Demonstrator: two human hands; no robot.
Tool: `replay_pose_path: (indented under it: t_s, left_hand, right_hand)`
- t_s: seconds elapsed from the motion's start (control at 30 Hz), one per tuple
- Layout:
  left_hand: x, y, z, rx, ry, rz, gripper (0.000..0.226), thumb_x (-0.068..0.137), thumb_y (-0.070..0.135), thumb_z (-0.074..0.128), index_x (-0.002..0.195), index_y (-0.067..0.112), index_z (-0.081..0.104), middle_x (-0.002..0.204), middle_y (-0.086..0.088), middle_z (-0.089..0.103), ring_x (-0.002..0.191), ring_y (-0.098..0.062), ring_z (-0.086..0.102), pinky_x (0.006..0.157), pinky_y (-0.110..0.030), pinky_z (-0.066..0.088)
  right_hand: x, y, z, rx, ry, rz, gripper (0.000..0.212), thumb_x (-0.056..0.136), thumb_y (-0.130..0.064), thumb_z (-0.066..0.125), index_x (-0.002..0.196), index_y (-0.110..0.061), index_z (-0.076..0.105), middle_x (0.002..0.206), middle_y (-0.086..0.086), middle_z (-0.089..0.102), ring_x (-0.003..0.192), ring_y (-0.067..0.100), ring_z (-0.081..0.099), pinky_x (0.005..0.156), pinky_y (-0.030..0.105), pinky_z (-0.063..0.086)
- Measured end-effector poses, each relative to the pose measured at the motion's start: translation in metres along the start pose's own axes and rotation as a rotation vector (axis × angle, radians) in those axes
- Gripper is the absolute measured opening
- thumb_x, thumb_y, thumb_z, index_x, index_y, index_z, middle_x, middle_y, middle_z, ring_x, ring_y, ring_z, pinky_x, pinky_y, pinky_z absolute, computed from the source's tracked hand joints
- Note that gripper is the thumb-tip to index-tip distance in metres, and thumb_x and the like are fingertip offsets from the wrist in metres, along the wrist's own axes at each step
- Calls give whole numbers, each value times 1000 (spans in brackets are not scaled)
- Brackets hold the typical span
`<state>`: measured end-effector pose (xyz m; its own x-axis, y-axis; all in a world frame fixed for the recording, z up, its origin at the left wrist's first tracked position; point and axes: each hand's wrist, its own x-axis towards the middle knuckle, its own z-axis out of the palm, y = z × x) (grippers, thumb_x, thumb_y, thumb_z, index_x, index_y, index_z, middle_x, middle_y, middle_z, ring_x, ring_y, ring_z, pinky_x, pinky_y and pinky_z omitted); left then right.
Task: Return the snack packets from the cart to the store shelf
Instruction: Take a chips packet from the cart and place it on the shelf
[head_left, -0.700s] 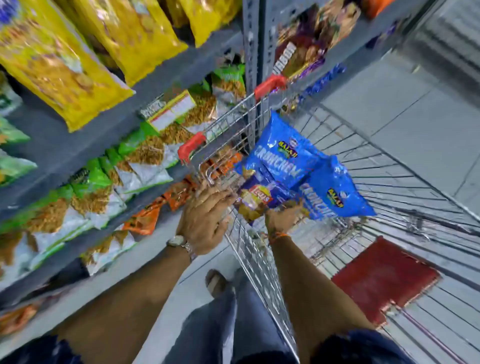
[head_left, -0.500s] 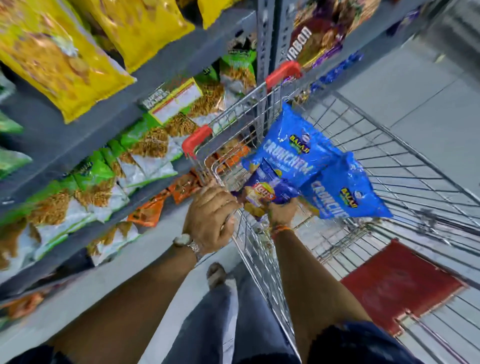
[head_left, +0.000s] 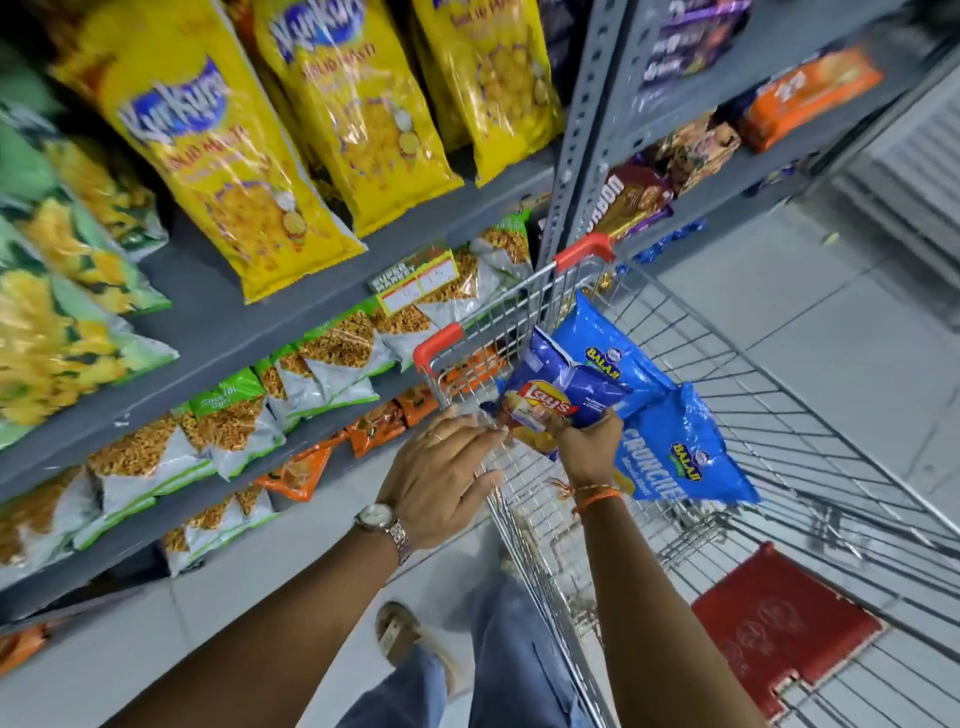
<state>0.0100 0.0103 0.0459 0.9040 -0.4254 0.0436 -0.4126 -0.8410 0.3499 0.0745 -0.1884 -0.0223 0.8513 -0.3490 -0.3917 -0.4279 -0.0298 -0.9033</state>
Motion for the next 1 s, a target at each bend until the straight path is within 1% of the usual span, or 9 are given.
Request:
replay_pose_path:
  t_s: [0.07, 0.17, 0.27, 0.33, 0.43, 0.57, 0.7, 0.8, 1.0]
  left_hand:
    - [-1, 3, -33, -19, 99, -6, 46, 102, 39, 45, 135, 12, 63, 132, -3, 67, 125, -23, 57, 121, -37, 29]
    - [-5, 0, -92, -8, 266, -18, 47, 104, 38, 41, 136, 12, 63, 139, -2, 63, 132, -22, 54, 122, -38, 28]
    - [-25, -8, -162, 52, 443, -15, 48, 103, 36, 41, 137, 11, 62, 144, -2, 59, 137, -23, 51, 123, -41, 26]
    - [-43, -14, -210, 120, 553, -9, 49, 103, 38, 40, 137, 11, 62, 147, -1, 56, 140, -22, 48, 123, -42, 26]
    - [-89, -26, -283, 243, 699, -36, 52, 104, 42, 36, 137, 11, 62, 147, -3, 56, 139, -25, 49, 121, -46, 30]
    - [-171, -45, -367, 447, 876, -123, 51, 104, 38, 36, 136, 7, 61, 144, -8, 58, 138, -29, 49, 124, -45, 24]
    - [-262, -68, -424, 558, 1009, -327, 52, 104, 38, 35, 136, 6, 61, 145, -8, 57, 137, -29, 50, 123, -48, 27]
    - [-324, -94, -447, 592, 1031, -455, 50, 103, 35, 39, 138, 6, 60, 146, -9, 56, 134, -32, 53, 122, -48, 28]
    - [-410, -138, -456, 621, 1043, -629, 48, 102, 34, 41, 135, 6, 61, 134, -13, 62, 124, -35, 57, 111, -48, 39]
  right_hand:
    - [-13, -48, 0, 23, -17, -109, 36, 72, 9, 82, 96, -14, 71, 98, 9, 75, 94, 28, 74, 83, 43, 64]
    - [-34, -119, 5, 66, -59, -269, 34, 68, 1, 83, 100, -6, 74, 94, 13, 78, 88, 27, 76, 82, 52, 63]
    - [-75, -196, 20, 140, -175, -419, 40, 70, 4, 82, 108, 0, 69, 101, 16, 77, 91, 24, 75, 87, 49, 62]
    - [-112, -245, 35, 164, -276, -529, 43, 71, 11, 83, 110, 7, 66, 101, 16, 78, 89, 17, 75, 85, 38, 62]
    - [-186, -308, 63, 218, -425, -687, 42, 67, 16, 83, 104, 2, 68, 87, -9, 80, 79, 1, 74, 74, 17, 58]
    - [-281, -369, 104, 285, -631, -833, 44, 66, 12, 84, 98, -13, 69, 83, -18, 78, 75, 1, 73, 68, 17, 58]
    - [-363, -418, 149, 402, -848, -926, 38, 66, -1, 86, 98, -11, 71, 83, -12, 79, 78, 4, 75, 68, 20, 59]
    - [-411, -443, 193, 479, -968, -944, 37, 67, -1, 86, 98, -13, 70, 84, -10, 79, 80, 6, 74, 73, 24, 60]
    - [-474, -457, 296, 320, -1067, -1007, 39, 70, -1, 87, 105, -7, 70, 84, -11, 76, 75, 0, 71, 71, 21, 60]
